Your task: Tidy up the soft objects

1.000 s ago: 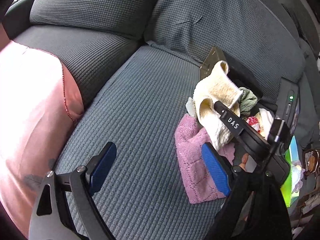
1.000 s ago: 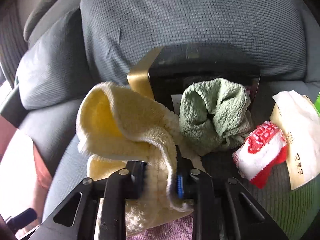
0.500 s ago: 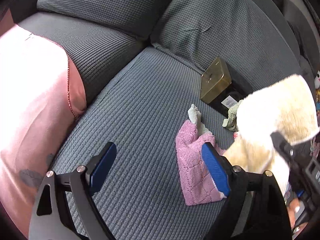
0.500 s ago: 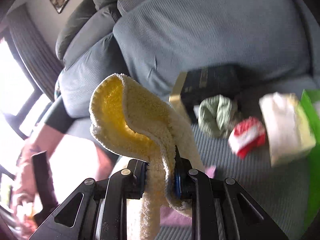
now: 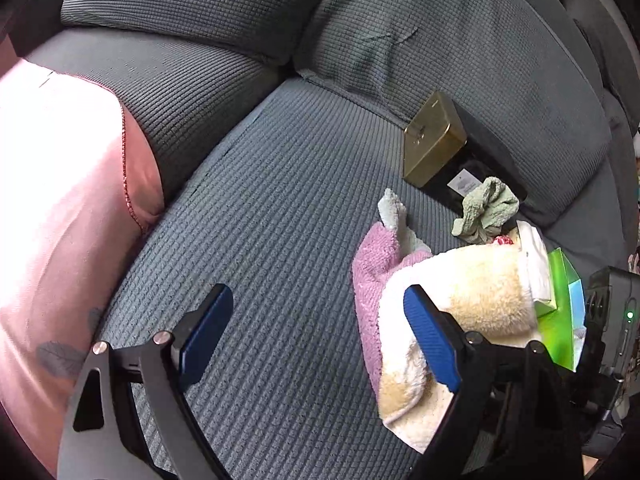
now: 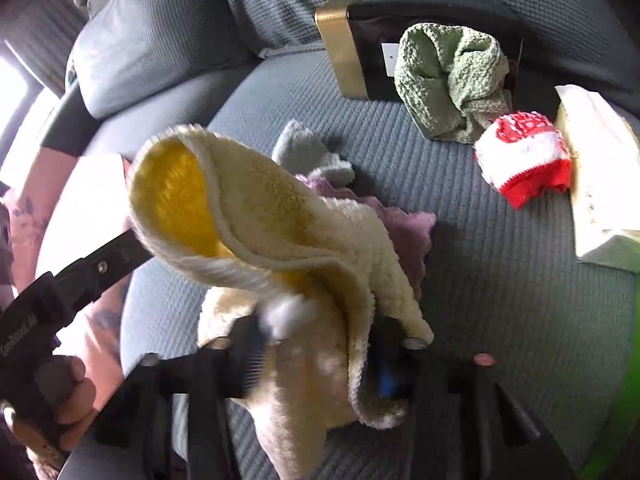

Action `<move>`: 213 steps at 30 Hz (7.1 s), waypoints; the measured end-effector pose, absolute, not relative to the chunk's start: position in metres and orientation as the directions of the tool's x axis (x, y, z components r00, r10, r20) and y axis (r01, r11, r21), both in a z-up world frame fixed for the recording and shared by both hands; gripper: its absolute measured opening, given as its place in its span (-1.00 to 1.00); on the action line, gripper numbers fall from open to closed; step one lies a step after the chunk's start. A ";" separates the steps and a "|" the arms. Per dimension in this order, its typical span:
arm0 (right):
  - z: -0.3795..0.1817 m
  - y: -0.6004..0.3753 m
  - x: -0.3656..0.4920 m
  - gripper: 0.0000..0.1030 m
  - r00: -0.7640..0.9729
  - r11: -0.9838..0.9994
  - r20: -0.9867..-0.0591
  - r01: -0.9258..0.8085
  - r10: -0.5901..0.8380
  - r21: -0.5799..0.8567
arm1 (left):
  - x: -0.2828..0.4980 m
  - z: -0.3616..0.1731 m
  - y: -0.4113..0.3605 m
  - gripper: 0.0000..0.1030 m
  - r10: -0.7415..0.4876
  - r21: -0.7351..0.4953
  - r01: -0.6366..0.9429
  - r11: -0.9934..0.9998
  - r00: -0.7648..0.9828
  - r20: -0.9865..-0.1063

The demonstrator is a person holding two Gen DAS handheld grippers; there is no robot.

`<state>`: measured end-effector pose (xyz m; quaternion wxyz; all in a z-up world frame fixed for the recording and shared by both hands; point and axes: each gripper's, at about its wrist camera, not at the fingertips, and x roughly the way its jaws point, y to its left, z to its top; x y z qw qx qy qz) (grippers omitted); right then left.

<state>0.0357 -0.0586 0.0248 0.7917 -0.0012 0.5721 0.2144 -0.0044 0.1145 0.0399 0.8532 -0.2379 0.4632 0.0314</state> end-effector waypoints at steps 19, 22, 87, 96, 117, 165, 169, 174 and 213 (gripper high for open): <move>0.113 -0.132 -0.001 0.61 0.536 0.903 -0.727 -0.275 0.429 0.330 | -0.006 0.047 0.098 0.68 -0.227 -0.423 -0.205 0.883 0.602 -0.765; 0.111 -0.139 0.010 0.61 0.542 0.888 -0.707 -0.212 0.454 0.408 | -0.009 0.054 0.093 0.68 -0.210 -0.422 -0.198 0.885 0.639 -0.740; 0.139 -0.119 -0.006 -0.26 0.597 0.818 -0.563 -0.360 0.572 0.449 | -0.043 0.124 0.019 0.05 -0.357 -0.379 0.153 0.912 0.751 -0.556; 0.156 -0.148 -0.014 -0.27 0.637 0.778 -0.473 -0.362 0.609 0.514 | -0.039 0.149 -0.006 0.15 -0.329 -0.296 0.194 0.935 0.783 -0.527; 0.180 -0.297 -0.028 -0.26 0.903 0.797 -0.240 -0.158 0.355 0.584 | 0.009 0.182 -0.167 0.12 -0.548 -0.205 0.524 0.827 0.667 -0.505; 0.147 -0.253 0.019 0.48 0.832 0.847 -0.488 0.041 0.265 0.530 | 0.008 0.106 -0.015 0.97 -0.220 -0.187 0.128 0.974 0.725 -0.653; 0.135 -0.195 0.041 0.48 0.746 0.874 -0.563 -0.051 0.355 0.483 | 0.019 0.079 0.026 0.97 -0.166 -0.197 0.035 0.980 0.689 -0.705; 0.104 -0.138 0.063 0.48 0.606 0.871 -0.658 -0.127 0.447 0.475 | 0.038 0.042 0.057 0.96 -0.291 -0.333 0.040 0.942 0.591 -0.752; 0.047 -0.097 0.058 0.04 0.283 0.611 -0.558 -0.154 0.780 0.776 | 0.018 0.058 0.024 -0.62 -0.469 -0.403 0.252 0.880 0.599 -0.649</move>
